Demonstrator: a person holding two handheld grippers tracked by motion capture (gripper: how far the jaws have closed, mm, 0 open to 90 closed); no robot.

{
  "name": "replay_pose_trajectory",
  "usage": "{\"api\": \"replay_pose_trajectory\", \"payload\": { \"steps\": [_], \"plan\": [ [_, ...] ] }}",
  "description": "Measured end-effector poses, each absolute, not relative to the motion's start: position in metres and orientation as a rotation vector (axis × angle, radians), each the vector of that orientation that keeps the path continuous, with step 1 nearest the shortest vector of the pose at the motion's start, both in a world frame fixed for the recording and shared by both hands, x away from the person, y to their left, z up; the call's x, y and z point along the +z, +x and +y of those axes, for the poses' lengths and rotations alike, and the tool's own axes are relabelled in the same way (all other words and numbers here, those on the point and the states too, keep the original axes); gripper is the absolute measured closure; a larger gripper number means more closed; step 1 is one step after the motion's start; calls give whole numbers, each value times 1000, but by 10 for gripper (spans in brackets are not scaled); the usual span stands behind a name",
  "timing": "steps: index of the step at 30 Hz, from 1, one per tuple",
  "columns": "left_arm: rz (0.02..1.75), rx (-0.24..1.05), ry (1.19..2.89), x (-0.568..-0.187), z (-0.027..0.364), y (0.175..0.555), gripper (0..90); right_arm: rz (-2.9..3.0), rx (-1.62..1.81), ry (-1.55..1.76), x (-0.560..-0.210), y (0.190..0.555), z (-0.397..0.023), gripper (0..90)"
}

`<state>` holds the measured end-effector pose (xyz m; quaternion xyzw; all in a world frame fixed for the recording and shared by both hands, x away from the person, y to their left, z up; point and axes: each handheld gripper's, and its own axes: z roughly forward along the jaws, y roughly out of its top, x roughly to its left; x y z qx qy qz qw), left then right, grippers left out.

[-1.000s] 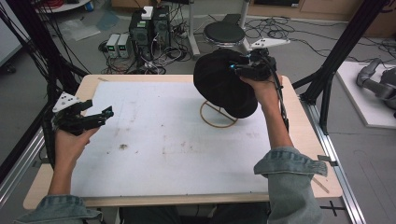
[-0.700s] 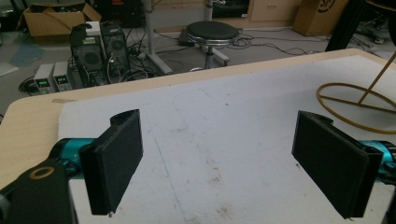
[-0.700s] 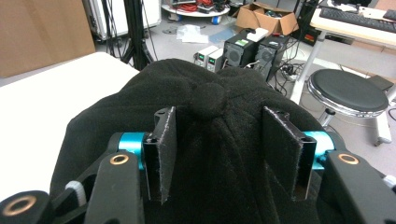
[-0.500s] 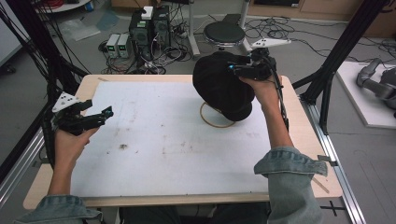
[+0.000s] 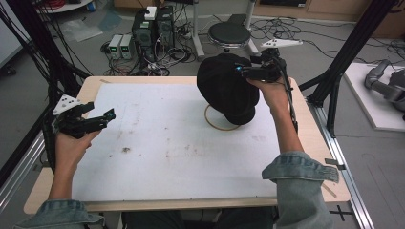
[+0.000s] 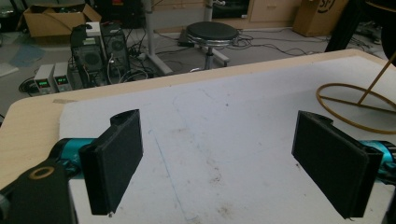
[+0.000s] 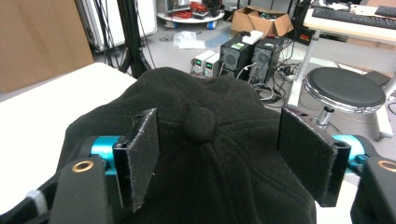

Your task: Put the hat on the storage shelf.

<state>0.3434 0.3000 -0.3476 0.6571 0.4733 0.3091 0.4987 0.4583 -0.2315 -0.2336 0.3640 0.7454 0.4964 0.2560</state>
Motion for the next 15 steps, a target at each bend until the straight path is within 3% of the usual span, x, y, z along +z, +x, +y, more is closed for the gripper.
{"api": "replay_pose_trajectory", "payload": {
  "steps": [15],
  "plan": [
    [1142, 747, 1595, -348, 299, 344, 167, 1990, 1395, 1034, -242, 428, -269, 210]
  ]
}}
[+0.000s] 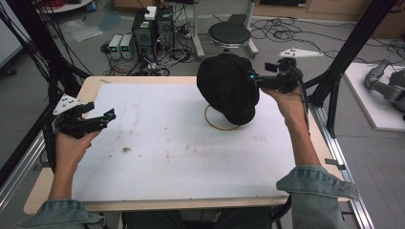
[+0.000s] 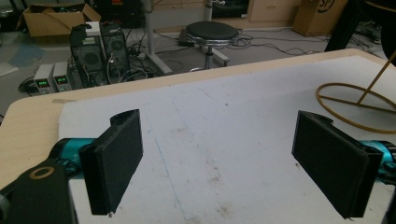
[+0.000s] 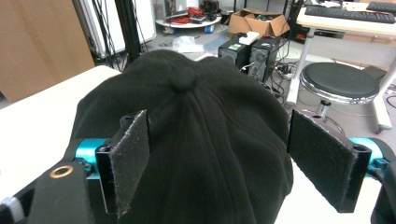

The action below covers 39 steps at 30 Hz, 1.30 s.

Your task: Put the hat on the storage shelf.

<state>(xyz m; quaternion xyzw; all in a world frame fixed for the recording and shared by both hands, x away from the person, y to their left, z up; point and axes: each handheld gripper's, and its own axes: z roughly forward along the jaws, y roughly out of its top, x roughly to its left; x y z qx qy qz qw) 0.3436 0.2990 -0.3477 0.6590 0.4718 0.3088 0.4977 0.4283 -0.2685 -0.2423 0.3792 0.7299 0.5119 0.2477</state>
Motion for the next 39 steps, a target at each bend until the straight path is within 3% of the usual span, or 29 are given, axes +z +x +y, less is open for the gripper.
{"api": "replay_pose_trajectory", "payload": {
  "steps": [10, 31, 39],
  "plan": [
    [1143, 743, 1591, -348, 297, 345, 167, 1958, 1463, 1059, -263, 400, -287, 128],
    [1133, 732, 1614, -350, 293, 348, 167, 1962, 1594, 1106, -330, 346, -314, 119],
    [1131, 726, 1621, -351, 291, 349, 167, 1954, 1581, 1108, -332, 341, -316, 119]
  ]
}}
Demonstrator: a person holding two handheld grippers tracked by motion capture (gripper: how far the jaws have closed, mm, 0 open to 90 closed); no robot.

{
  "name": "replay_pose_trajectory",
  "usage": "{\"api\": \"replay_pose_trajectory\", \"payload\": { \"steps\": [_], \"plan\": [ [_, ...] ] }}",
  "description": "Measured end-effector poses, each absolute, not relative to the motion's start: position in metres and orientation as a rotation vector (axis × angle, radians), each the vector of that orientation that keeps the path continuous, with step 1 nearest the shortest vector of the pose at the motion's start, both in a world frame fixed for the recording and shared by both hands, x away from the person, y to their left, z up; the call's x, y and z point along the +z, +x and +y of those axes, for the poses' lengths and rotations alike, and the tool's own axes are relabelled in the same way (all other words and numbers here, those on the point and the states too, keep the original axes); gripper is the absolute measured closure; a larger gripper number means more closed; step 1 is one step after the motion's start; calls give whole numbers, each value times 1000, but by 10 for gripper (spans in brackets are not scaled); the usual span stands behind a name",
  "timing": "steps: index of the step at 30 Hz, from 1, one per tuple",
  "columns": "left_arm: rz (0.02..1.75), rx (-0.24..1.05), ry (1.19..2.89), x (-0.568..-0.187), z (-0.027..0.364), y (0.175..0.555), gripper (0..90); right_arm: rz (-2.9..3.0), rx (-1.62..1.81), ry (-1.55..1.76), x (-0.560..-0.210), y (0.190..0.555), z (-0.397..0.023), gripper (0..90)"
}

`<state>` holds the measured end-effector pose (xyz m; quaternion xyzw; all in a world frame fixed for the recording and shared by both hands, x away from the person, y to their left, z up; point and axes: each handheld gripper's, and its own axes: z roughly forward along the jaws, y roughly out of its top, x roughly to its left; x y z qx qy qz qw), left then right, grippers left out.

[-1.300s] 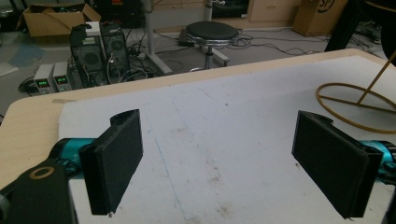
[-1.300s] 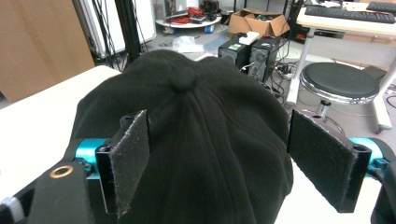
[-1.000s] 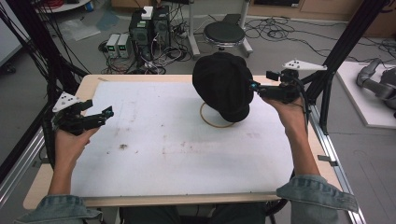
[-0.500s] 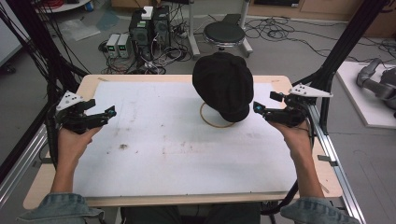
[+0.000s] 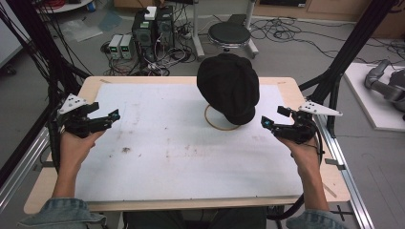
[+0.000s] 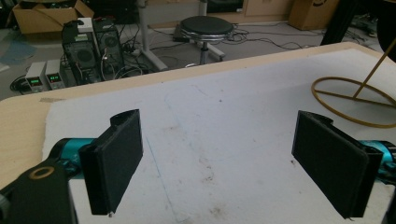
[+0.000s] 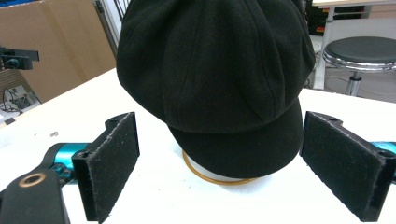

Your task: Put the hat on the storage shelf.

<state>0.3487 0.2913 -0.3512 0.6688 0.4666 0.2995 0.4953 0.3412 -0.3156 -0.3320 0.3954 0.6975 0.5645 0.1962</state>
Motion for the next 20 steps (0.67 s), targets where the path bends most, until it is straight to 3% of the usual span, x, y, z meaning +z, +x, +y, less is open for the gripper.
{"api": "replay_pose_trajectory", "payload": {
  "steps": [20],
  "plan": [
    [1130, 727, 1625, -352, 289, 349, 167, 1962, 1593, 1122, -341, 345, -313, 119]
  ]
}}
